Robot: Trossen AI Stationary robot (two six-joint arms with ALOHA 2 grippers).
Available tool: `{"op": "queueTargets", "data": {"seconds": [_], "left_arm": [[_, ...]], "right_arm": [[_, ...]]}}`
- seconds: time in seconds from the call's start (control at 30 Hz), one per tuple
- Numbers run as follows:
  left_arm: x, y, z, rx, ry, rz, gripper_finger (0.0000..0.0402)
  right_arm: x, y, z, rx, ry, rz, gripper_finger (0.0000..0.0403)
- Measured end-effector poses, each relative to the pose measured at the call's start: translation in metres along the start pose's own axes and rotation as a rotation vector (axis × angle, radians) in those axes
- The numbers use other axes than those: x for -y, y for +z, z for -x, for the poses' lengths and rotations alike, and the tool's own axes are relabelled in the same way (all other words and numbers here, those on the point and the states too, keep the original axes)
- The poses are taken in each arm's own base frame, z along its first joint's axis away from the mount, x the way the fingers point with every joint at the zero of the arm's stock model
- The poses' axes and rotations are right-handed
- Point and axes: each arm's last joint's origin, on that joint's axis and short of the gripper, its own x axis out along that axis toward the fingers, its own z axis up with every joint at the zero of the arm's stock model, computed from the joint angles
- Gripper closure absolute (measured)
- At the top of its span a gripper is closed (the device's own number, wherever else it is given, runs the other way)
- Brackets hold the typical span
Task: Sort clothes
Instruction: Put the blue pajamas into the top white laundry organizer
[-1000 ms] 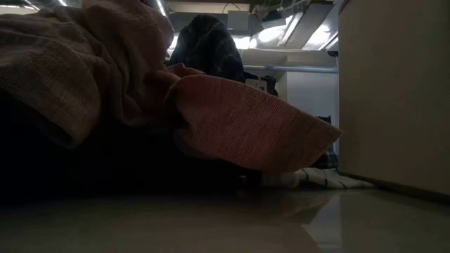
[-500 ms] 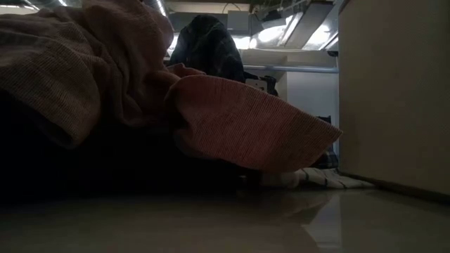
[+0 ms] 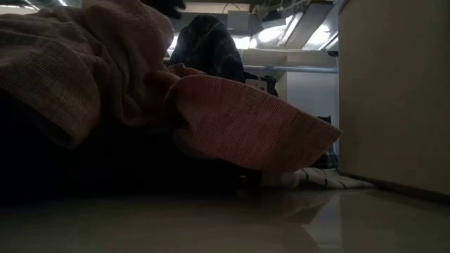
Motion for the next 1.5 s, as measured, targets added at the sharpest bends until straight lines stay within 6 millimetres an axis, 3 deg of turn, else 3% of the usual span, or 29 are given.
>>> {"op": "queueTargets", "data": {"seconds": [0.17, 0.33, 0.53, 0.8, 1.03, 1.3, 1.5], "left_arm": [[0.042, 0.000, -0.016, 0.008, -0.160, -0.123, 0.0177], [0.082, -0.012, -0.035, -0.057, -0.267, -0.276, 0.0181], [0.109, -0.033, -0.059, -0.187, -0.317, -0.417, 0.0182], [0.119, -0.052, -0.088, -0.291, -0.200, -0.591, 0.0184], [0.128, -0.069, -0.114, -0.353, -0.199, -0.683, 0.0189], [0.132, -0.097, -0.150, -0.476, -0.195, -0.723, 0.0204], [0.131, -0.116, -0.171, -0.555, -0.184, -0.717, 0.0237]], "right_arm": [[0.000, 0.000, 0.000, 0.000, 0.000, 0.000, 0.0386], [0.000, 0.000, 0.000, 0.000, 0.000, 0.000, 0.0386], [0.000, 0.000, 0.000, -0.001, 0.001, 0.001, 0.0386], [-0.001, -0.001, 0.000, -0.010, 0.008, 0.008, 0.0386], [-0.001, -0.001, 0.000, -0.014, 0.012, 0.012, 0.0386], [-0.001, -0.001, 0.000, -0.014, 0.012, 0.012, 0.0386], [-0.001, -0.001, 0.000, -0.013, 0.011, 0.011, 0.0386]]}}
